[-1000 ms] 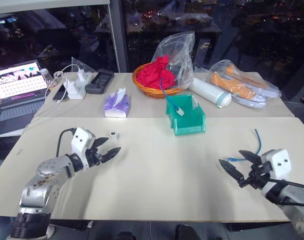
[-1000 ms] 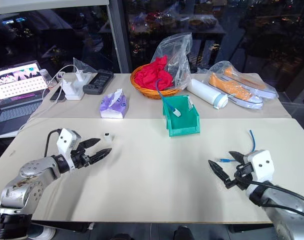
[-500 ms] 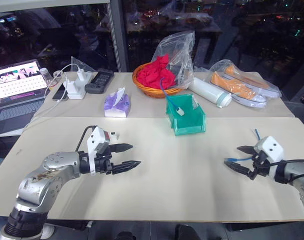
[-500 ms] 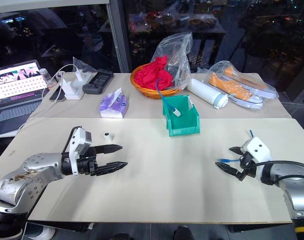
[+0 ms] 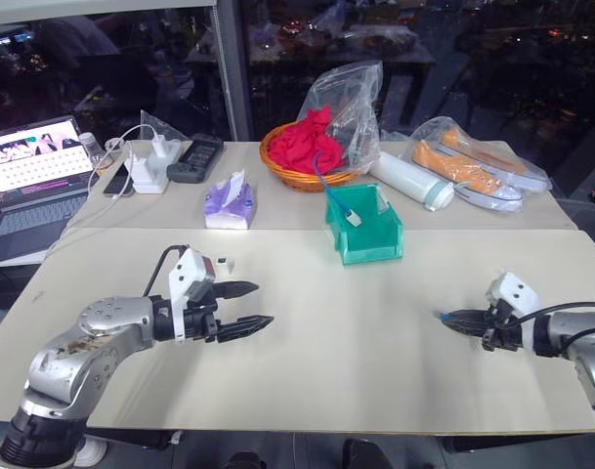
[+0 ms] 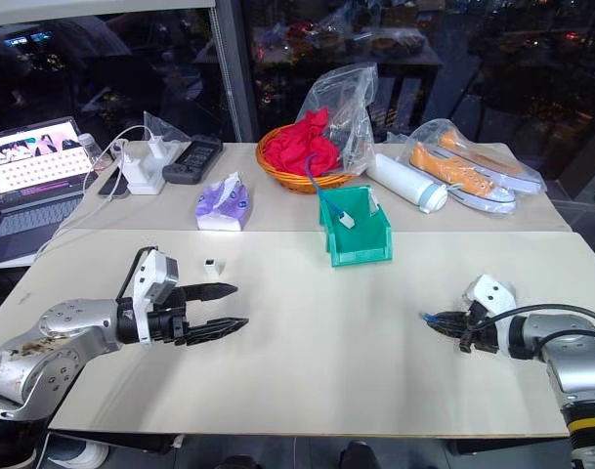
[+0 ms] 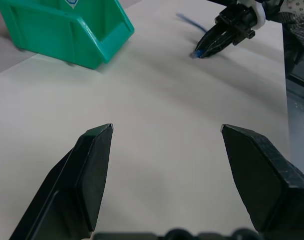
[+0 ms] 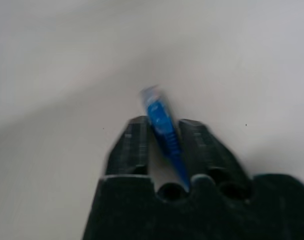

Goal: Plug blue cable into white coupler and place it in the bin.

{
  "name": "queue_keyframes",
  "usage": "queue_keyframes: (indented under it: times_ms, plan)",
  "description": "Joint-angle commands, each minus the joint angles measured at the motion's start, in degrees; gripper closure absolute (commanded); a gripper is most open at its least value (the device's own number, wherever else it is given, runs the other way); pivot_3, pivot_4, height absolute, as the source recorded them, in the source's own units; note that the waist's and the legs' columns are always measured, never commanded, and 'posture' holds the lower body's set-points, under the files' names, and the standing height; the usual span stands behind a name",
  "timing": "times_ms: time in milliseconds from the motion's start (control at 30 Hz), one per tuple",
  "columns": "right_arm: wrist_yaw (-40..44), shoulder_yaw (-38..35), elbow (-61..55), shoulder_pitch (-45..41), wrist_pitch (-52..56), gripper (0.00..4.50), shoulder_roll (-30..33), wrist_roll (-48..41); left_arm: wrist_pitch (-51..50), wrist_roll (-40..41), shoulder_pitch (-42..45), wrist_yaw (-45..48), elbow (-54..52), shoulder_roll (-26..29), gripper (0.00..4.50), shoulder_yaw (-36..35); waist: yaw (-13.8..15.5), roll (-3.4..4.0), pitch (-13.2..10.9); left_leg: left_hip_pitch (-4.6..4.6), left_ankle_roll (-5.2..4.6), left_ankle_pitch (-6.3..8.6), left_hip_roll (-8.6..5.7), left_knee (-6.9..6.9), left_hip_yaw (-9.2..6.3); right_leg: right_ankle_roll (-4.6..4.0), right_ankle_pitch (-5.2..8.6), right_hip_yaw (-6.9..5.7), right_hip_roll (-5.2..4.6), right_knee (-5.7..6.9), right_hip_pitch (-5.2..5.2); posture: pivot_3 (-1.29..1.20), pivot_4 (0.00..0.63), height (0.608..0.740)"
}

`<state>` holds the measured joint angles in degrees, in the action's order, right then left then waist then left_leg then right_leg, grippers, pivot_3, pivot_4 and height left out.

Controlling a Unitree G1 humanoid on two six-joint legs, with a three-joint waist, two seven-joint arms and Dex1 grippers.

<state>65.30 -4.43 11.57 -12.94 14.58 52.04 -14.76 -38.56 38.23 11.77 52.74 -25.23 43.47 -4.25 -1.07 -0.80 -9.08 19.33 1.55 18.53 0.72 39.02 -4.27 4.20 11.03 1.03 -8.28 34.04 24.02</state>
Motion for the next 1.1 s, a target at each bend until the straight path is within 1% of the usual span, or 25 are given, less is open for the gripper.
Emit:
queue_keyframes:
  times_ms: [33, 100, 200, 267, 333, 400, 467, 500, 600, 700, 767, 800, 833, 967, 1033, 1100]
  plan:
    - [-0.15, 2.32, -9.81, -2.74, 3.36, 4.42, -0.83, -1.03, 2.07, -2.25, 0.58, 1.37, -0.68, 1.71, 0.76, 0.89, -0.31, 0.0, 0.0, 0.0, 0.0, 0.0, 0.0, 0.0, 0.0, 0.0, 0.0, 0.0, 0.0, 0.01, 0.0, 0.0, 0.15, 0.74]
    - [-0.33, 8.25, -17.43, -6.9, 5.78, 4.42, -4.31, -0.34, 3.86, -4.63, 1.4, 1.88, 0.31, 1.67, 0.76, 3.1, -0.85, 0.0, 0.0, -0.01, 0.01, -0.01, 0.0, 0.0, 0.0, 0.0, 0.0, 0.0, 0.0, 0.03, 0.02, 0.0, 0.15, 0.74]
    - [0.07, 15.83, -22.98, -11.07, 7.41, 4.43, -8.7, 1.75, 6.64, -8.13, 2.46, 3.39, 1.36, 1.81, 0.76, 6.44, -1.26, -0.01, -0.01, -0.01, 0.18, -0.1, 0.02, -0.02, -0.06, -0.01, 0.0, -0.01, 0.03, 0.07, 0.03, 0.0, 0.15, 0.74]
    - [0.49, 20.55, -23.78, -12.75, 6.87, 4.43, -10.74, 4.19, 8.07, -9.72, 3.31, 4.44, 2.06, 1.6, 0.76, 8.42, -0.96, -0.01, -0.01, 0.02, 0.2, -0.11, 0.02, -0.02, -0.08, 0.0, 0.0, -0.03, 0.03, 0.03, 0.05, 0.0, 0.15, 0.74]
    - [0.23, 23.17, -23.41, -13.32, 5.93, 4.43, -11.71, 6.13, 8.86, -10.45, 3.87, 5.04, 2.62, 1.2, 0.76, 9.29, -0.22, -0.02, -0.01, 0.11, 0.23, -0.12, 0.0, -0.01, -0.11, 0.03, -0.02, -0.06, 0.02, 0.03, 0.03, 0.0, 0.15, 0.74]
    - [-0.91, 26.88, -21.99, -14.0, 4.78, 4.43, -14.13, 8.94, 9.93, -12.09, 5.54, 5.44, 3.63, 0.46, 0.76, 11.13, 0.17, -0.03, -0.01, 0.32, 0.28, -0.15, -0.01, 0.01, -0.11, 0.11, -0.08, -0.08, 0.02, 0.01, 0.12, 0.0, 0.15, 0.74]
    - [-2.34, 27.87, -21.42, -14.57, 5.45, 3.41, -16.02, 10.0, 10.43, -13.35, 6.89, 5.55, 4.35, -0.18, 0.76, 12.55, 0.2, -0.03, -0.01, 0.4, 0.57, -0.32, -0.01, 0.04, -0.09, 0.12, -0.09, -0.1, 0.02, -0.01, 0.17, 0.0, 0.15, 0.74]
    - [-2.78, 27.33, -21.65, -14.68, 6.65, 3.24, -16.6, 9.55, 10.35, -13.63, 7.28, 5.51, 4.54, -0.45, 0.76, 13.0, 0.15, -0.03, -0.01, 0.42, 0.58, -0.32, -0.01, 0.04, -0.09, 0.12, -0.09, -0.1, 0.02, 0.0, 0.18, 0.0, 0.15, 0.74]
    - [-3.11, 24.43, -24.24, -14.39, 10.77, 2.14, -16.76, 6.79, 10.19, -15.05, 8.05, 5.38, 4.95, -1.34, 0.76, 14.81, 0.08, -0.03, -0.01, 0.43, 0.59, -0.33, 0.0, 0.03, -0.1, 0.12, -0.09, -0.11, 0.02, 0.01, 0.21, 0.0, 0.15, 0.74]
    - [-3.96, 19.98, -28.87, -13.58, 16.11, 1.06, -15.79, 3.14, 10.93, -17.21, 8.73, 5.29, 5.74, -2.66, 0.76, 17.42, 0.11, -0.03, -0.01, 0.42, 0.57, -0.31, 0.0, 0.04, -0.1, 0.12, -0.09, -0.11, 0.02, 0.02, 0.2, 0.0, 0.15, 0.74]
    - [-5.35, 16.14, -33.29, -12.52, 20.51, 0.39, -15.44, -0.35, 11.32, -18.57, 9.02, 5.7, 6.14, -3.27, 0.76, 19.1, 0.15, -0.03, -0.01, 0.42, 0.47, -0.26, 0.0, 0.04, -0.11, 0.12, -0.09, -0.11, 0.02, 0.03, 0.19, 0.0, 0.15, 0.74]
    - [-6.33, 14.1, -35.53, -11.96, 22.73, 0.13, -15.38, -2.11, 11.3, -19.09, 9.08, 5.93, 6.24, -3.42, 0.76, 19.75, 0.18, -0.03, -0.01, 0.43, 0.26, -0.14, 0.0, 0.04, -0.11, 0.12, -0.09, -0.11, 0.02, 0.03, 0.19, 0.0, 0.15, 0.74]
    - [-7.42, 11.64, -38.02, -11.37, 25.44, 0.04, -15.29, -4.3, 11.67, -19.95, 9.15, 6.2, 6.64, -3.51, 0.76, 20.54, 0.2, -0.03, -0.01, 0.43, 0.24, -0.13, 0.0, 0.04, -0.12, 0.12, -0.09, -0.12, 0.02, 0.04, 0.19, 0.0, 0.15, 0.74]
    - [-12.86, 1.86, -47.36, -8.55, 36.58, 0.04, -15.89, -13.52, 14.31, -22.35, 9.27, 6.73, 9.92, -5.12, 0.76, 22.79, 0.34, -0.03, -0.01, 0.44, 0.22, -0.12, 0.0, 0.04, -0.14, 0.12, -0.09, -0.12, 0.02, 0.04, 0.19, 0.0, 0.15, 0.74]
    - [-16.0, -1.22, -50.95, -7.14, 40.56, 0.04, -16.32, -16.73, 15.78, -23.5, 9.59, 6.2, 12.94, -7.09, 0.76, 23.53, 0.35, -0.03, -0.01, 0.43, 0.2, -0.11, 0.0, 0.05, -0.13, 0.12, -0.09, -0.13, 0.02, 0.05, 0.17, 0.0, 0.15, 0.74]
    - [-18.67, -2.68, -53.34, -6.24, 43.2, 0.04, -16.63, -18.8, 18.02, -25.03, 9.65, 6.3, 15.26, -8.26, 0.76, 24.2, 0.36, -0.04, -0.01, 0.42, 0.18, -0.1, 0.0, 0.08, -0.14, 0.12, -0.09, -0.13, 0.02, 0.05, 0.14, 0.0, 0.15, 0.74]
